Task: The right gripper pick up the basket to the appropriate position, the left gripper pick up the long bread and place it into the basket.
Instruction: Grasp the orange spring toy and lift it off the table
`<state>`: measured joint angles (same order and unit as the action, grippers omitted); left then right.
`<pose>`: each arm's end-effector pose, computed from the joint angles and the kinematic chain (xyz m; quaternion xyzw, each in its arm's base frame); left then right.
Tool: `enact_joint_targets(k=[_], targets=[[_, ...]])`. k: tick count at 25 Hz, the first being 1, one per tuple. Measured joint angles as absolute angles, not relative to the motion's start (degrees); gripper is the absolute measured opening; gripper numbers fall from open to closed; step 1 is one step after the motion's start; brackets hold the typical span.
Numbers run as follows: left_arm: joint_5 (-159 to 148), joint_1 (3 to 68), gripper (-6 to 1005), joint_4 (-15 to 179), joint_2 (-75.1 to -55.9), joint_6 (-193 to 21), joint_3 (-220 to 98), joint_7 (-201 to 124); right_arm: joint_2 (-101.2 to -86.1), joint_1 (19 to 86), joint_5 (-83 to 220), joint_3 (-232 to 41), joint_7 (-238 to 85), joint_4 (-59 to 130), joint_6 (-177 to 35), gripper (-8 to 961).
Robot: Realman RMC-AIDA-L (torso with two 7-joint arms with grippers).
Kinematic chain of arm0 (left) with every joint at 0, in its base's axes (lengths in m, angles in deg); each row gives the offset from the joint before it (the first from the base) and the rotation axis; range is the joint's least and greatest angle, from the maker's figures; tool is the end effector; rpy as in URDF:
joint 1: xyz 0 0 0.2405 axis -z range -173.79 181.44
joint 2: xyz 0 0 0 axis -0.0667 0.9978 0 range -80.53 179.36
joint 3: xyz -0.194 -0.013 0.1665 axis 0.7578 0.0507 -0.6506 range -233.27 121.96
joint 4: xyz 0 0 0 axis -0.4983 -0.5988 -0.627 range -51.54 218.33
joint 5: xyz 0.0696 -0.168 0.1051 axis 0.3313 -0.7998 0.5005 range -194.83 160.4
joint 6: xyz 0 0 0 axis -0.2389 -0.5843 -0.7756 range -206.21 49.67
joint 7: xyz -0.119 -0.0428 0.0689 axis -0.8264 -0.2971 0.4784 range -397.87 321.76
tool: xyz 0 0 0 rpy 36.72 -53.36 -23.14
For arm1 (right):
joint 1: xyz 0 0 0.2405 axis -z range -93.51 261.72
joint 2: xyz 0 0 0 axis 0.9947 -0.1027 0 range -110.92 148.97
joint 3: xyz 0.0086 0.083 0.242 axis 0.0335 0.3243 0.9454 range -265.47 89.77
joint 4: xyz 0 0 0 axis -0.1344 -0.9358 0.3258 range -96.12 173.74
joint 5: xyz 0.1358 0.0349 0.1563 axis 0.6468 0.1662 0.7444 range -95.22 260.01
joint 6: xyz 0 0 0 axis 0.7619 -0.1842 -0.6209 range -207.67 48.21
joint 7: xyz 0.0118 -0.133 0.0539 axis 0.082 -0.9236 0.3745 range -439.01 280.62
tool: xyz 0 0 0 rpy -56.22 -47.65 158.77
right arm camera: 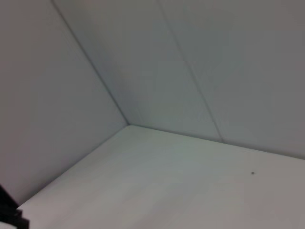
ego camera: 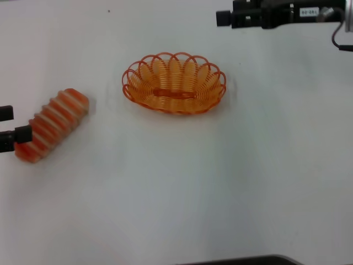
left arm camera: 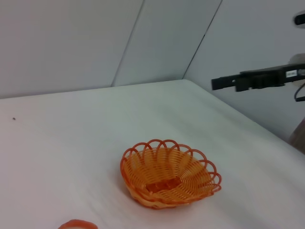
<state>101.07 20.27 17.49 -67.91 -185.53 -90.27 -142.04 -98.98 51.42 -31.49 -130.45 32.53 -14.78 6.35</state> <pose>-0.2939 0.2653 0.0954 -0.9118 -0.3383 -0.1878 0.1376 0.2240 0.3731 0.0511 -0.8939 0.3456 0.2396 0.1552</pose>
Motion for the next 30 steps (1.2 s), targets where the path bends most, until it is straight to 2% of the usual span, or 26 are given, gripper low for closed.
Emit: enact_joint_targets(k=[3, 7, 11, 15, 21, 30], targets=[[101.08, 20.01, 844, 15.82, -67.89, -186.28, -89.8, -142.82, -99.0, 52.95, -30.52, -130.4, 29.29, -16.42, 11.02, 815], [101.43, 20.14, 844, 15.24, -67.94, -186.96, -88.86, -143.51, -98.9, 54.33, -30.78, -131.07, 26.06, -17.49, 16.17, 873], [101.46, 20.24, 843, 14.62, -68.58, -185.55, -88.82, -144.12, -97.84, 55.11, -30.78, -131.08, 22.96, -16.03, 19.64, 958], [101.64, 20.12, 843, 13.67, -70.84, -178.8, -89.17, -143.63, -97.48, 55.28, -30.81, -131.04, 21.43, -14.69, 20.44, 958], [102.43, 20.22, 843, 14.98, -74.12, -168.8, -89.5, -142.4, -97.82, 55.08, -32.08, -130.58, 20.8, -13.92, 18.74, 959], [102.08, 21.51, 843, 25.24, -74.53, -163.35, -90.49, -135.5, -97.93, 54.62, -32.13, -130.9, 19.66, -11.33, 16.69, 958]])
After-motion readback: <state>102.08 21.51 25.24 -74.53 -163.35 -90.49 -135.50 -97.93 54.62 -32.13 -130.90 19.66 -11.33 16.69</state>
